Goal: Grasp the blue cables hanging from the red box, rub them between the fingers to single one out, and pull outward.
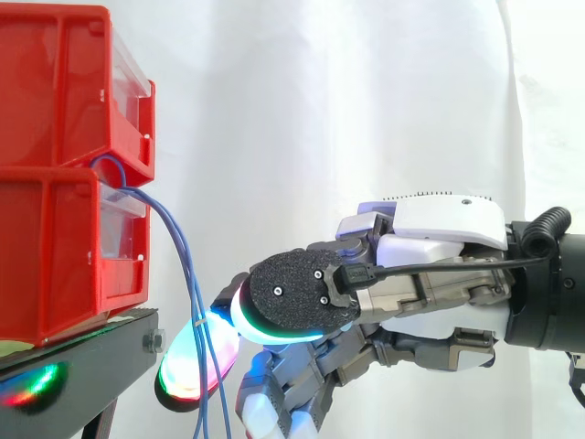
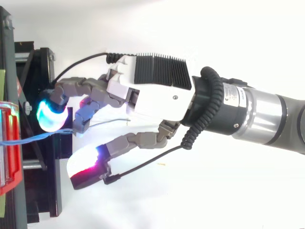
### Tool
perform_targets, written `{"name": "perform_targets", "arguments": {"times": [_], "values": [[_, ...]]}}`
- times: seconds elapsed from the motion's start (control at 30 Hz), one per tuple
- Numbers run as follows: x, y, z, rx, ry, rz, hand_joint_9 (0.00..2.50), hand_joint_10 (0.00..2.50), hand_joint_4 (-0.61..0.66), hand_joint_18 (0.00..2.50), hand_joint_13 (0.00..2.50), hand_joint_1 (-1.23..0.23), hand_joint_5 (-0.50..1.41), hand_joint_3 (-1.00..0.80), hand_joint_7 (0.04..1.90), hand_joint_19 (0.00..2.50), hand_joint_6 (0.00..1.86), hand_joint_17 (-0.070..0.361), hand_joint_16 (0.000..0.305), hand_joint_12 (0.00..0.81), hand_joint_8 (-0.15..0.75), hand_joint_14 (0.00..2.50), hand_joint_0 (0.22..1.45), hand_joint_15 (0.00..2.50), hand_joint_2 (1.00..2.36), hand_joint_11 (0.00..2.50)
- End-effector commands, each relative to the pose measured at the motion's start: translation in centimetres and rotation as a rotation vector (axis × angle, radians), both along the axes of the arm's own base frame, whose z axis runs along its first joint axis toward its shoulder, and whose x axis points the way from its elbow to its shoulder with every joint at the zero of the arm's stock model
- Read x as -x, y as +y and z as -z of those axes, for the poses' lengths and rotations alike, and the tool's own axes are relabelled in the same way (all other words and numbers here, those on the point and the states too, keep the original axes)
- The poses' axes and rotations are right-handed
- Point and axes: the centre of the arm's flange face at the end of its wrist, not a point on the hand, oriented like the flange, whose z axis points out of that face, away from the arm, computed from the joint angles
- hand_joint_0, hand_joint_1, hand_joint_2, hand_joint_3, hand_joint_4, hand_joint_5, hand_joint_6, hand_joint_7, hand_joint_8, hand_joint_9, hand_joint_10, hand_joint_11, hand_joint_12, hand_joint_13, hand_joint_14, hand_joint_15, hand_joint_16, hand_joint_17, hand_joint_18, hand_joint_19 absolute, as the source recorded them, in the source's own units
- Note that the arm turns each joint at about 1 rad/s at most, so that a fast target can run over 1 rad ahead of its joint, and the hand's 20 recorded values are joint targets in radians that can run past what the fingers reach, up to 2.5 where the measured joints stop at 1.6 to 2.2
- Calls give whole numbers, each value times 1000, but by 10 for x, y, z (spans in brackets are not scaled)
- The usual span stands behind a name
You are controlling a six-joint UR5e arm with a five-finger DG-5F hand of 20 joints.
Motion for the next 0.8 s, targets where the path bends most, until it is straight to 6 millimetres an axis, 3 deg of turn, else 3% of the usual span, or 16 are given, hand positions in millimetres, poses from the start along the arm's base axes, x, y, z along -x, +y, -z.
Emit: {"name": "perform_targets", "arguments": {"times": [0.0, 0.33, 0.47, 0.77], "values": [[0, 1, 0, -17, -6, -18, 1017, 16, 308, 801, 974, -690, -95, -500, 1014, 759, 502, 105, 47, 339, 322, 21, 544, 716, 1000, 668], [-1, 4, -2, -43, -18, -43, 1035, 16, 238, 810, 995, -691, -66, -459, 1220, 766, 500, 101, 45, 332, 314, 22, 583, 727, 1002, 679], [-3, 6, -3, -64, -39, -63, 1052, 16, 197, 839, 1010, -697, -101, -366, 923, 757, 696, 101, 45, 333, 321, 22, 603, 721, 1009, 688], [-3, 4, -4, -150, -55, -75, 1072, 13, 221, 905, 1046, -671, -130, -223, 746, 718, 844, 116, 51, 361, 346, 19, 596, 712, 1011, 705]]}}
